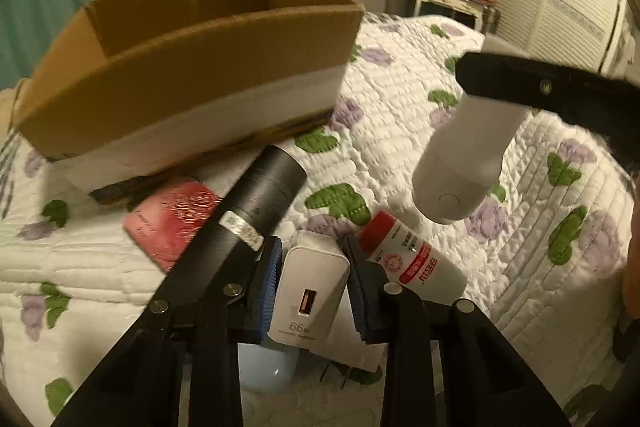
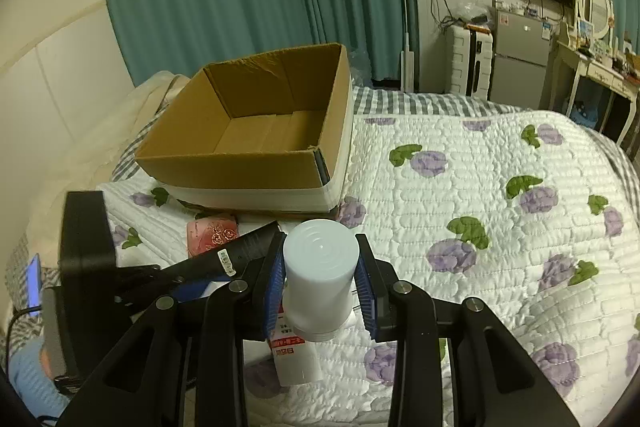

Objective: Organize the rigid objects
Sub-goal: 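Carry both items into the box and open both tools to drop them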

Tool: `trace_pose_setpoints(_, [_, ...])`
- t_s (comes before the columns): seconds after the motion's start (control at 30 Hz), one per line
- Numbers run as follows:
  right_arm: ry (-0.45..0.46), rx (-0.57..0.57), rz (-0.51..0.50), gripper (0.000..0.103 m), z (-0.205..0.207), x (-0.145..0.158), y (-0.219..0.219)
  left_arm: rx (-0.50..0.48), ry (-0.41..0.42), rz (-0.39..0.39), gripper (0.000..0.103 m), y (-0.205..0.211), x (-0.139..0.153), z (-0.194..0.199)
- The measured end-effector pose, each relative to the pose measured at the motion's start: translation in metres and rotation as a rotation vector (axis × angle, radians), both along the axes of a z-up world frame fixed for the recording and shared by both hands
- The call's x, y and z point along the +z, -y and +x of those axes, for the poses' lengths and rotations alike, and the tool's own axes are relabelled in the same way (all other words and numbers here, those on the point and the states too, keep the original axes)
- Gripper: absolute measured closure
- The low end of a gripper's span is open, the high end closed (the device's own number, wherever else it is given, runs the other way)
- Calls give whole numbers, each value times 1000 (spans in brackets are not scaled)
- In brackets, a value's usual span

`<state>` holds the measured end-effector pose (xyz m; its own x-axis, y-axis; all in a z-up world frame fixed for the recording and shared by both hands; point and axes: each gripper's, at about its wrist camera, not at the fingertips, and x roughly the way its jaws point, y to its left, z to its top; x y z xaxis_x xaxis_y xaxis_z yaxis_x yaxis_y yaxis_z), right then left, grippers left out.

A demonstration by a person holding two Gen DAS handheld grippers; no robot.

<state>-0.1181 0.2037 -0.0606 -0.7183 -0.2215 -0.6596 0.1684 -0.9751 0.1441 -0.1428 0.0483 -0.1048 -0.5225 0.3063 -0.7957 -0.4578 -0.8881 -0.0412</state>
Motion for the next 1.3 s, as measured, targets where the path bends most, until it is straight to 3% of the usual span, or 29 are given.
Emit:
trace_pose_setpoints(0.27, [-74,0,31,71,10,35,7,81,-137,21,73,16,65,42])
trace_pose_setpoints(0.43, [-131,19,49,71,9,66,15,144,-231,17,73,10,101,37])
trace_pose_setpoints(0.67, [-194,52,63,71,-16,98,30,221,-287,30,73,24,134,11])
trace_pose_setpoints(0.93, [-225,79,45,71,-70,114,48,287,-301,-1,73,31,136,-50])
trace_pose_setpoints(1.3, [-162,84,47,71,-130,76,59,314,-241,-29,73,35,93,-102])
